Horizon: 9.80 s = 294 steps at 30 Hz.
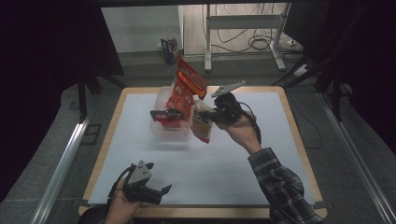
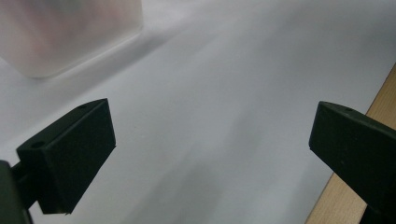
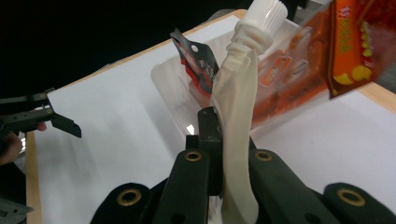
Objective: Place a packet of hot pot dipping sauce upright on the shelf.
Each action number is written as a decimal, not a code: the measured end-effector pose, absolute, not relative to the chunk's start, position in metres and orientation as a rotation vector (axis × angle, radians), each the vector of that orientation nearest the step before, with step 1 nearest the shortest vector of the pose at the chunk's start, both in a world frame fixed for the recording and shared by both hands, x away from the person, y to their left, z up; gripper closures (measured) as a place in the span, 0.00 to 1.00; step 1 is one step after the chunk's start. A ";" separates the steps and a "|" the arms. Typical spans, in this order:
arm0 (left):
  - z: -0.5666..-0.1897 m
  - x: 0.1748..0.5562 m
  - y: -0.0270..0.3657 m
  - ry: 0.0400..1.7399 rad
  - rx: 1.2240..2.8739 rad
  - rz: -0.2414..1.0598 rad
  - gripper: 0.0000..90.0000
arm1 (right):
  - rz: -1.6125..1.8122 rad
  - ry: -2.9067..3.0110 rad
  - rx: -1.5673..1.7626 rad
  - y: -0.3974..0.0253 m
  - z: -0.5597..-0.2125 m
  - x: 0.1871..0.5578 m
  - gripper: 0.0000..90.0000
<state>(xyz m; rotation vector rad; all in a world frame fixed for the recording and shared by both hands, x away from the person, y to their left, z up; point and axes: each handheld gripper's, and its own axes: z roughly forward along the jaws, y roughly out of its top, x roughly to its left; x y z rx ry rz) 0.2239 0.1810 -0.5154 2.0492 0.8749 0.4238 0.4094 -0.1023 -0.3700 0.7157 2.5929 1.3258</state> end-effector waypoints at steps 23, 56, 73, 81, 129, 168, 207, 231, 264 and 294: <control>-0.517 0.225 0.183 0.871 2.070 0.434 0.00 | 1.273 2.687 0.557 -0.040 -0.382 0.426 0.98; -0.517 0.226 0.184 0.868 2.072 0.442 0.00 | 1.217 2.753 0.499 0.028 -0.417 0.438 0.98; -0.519 0.227 0.183 0.870 2.089 0.441 0.01 | 1.221 2.751 0.517 0.021 -0.431 0.441 0.97; -0.520 0.227 0.183 0.873 2.093 0.439 0.01 | 1.198 2.755 0.534 0.015 -0.433 0.442 0.92; -0.524 0.226 0.183 0.878 2.119 0.450 0.01 | 1.106 2.787 0.541 -0.012 -0.440 0.424 0.11; -0.526 0.224 0.182 0.855 2.137 0.482 0.00 | 1.175 2.648 0.591 -0.060 -0.447 0.389 0.00; -0.526 0.222 0.179 0.818 2.152 0.512 0.00 | 1.168 2.595 0.592 -0.097 -0.458 0.348 0.00; -0.526 0.222 0.179 0.826 2.143 0.509 0.00 | 1.136 2.574 0.619 -0.120 -0.459 0.333 0.00; -0.526 0.223 0.179 0.830 2.148 0.505 0.00 | 1.084 2.508 0.710 -0.162 -0.473 0.319 0.00; -0.528 0.224 0.178 0.828 2.161 0.501 0.00 | 1.065 2.449 0.790 -0.202 -0.481 0.302 0.00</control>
